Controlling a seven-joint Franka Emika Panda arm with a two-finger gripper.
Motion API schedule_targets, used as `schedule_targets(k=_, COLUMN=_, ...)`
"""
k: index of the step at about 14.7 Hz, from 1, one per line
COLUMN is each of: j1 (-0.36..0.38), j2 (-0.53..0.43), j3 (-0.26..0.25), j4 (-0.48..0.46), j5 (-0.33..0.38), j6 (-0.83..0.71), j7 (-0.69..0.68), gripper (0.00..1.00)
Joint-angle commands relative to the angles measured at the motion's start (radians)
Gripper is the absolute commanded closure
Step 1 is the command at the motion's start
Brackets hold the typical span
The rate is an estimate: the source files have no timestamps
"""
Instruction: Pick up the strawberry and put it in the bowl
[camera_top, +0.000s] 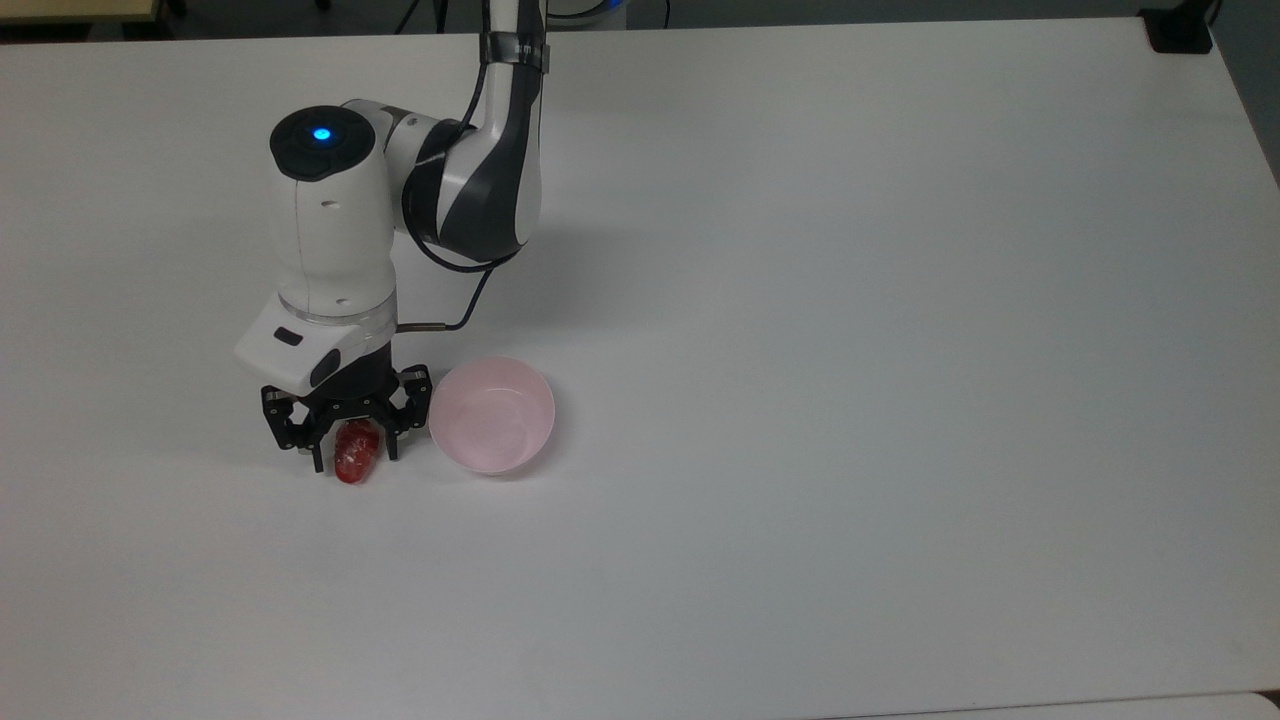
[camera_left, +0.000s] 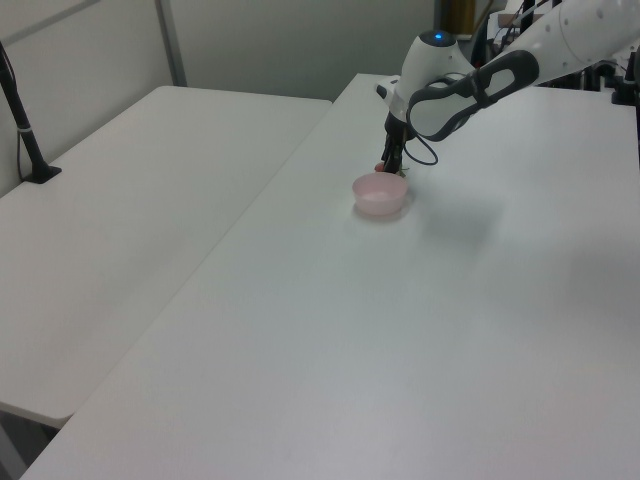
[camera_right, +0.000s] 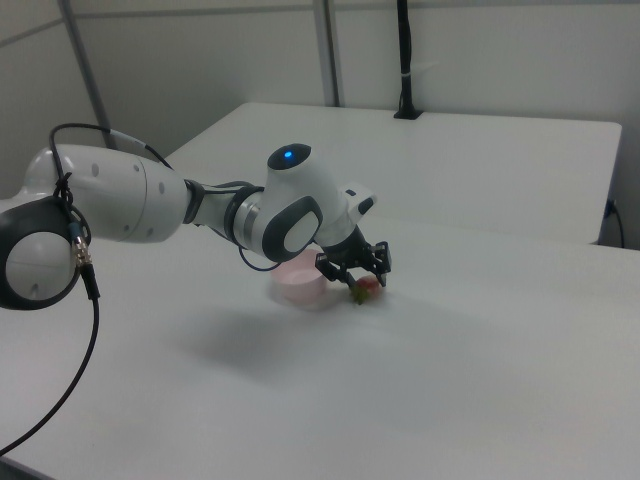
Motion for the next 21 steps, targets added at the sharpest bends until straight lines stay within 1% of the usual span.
schedule_targets(k=1, j1=0.005, j2=-0.016, j3=0.0, j4=-0.031, j5=-0.024, j6=-0.025, j7=-0.032, gripper=0.54)
schedule_targets(k=2, j1=0.005, j2=-0.018, j3=0.0, j4=-0.031, j5=-0.024, j6=-0.047, j7=-0.035, gripper=0.63)
schedule_targets(k=3, j1=0.005, j2=-0.019, j3=0.0, j4=-0.031, j5=-0.024, j6=-0.065, j7=-0.035, gripper=0.79)
schedule_targets(k=4, j1=0.003, j2=-0.021, j3=0.0, j4=-0.031, j5=-0.024, j6=-0.077, j7=-0.035, gripper=0.84)
schedule_targets(k=9, j1=-0.006, j2=-0.057, j3=-0.008, j4=-0.025, j5=-0.013, j6=-0.114, j7=-0.035, gripper=0.84)
schedule_targets(k=14, j1=-0.03, j2=-0.178, j3=-0.014, j4=-0.019, j5=-0.005, j6=-0.162, j7=-0.035, gripper=0.84)
schedule_targets(k=15, j1=-0.023, j2=-0.191, j3=-0.014, j4=-0.015, j5=-0.005, j6=-0.163, j7=-0.034, gripper=0.84)
schedule_targets(k=16, j1=-0.008, j2=-0.199, j3=-0.017, j4=-0.018, j5=-0.002, j6=-0.166, j7=-0.032, gripper=0.84)
schedule_targets(k=17, j1=0.029, j2=-0.208, j3=-0.039, j4=-0.019, j5=0.001, j6=-0.191, j7=-0.029, gripper=0.84)
schedule_targets(k=18, j1=0.086, j2=-0.217, j3=-0.066, j4=-0.022, j5=0.009, j6=-0.247, j7=-0.028, gripper=0.83)
schedule_targets(k=21, j1=0.158, j2=-0.214, j3=-0.07, j4=-0.027, j5=0.026, j6=-0.295, j7=-0.006, gripper=0.82)
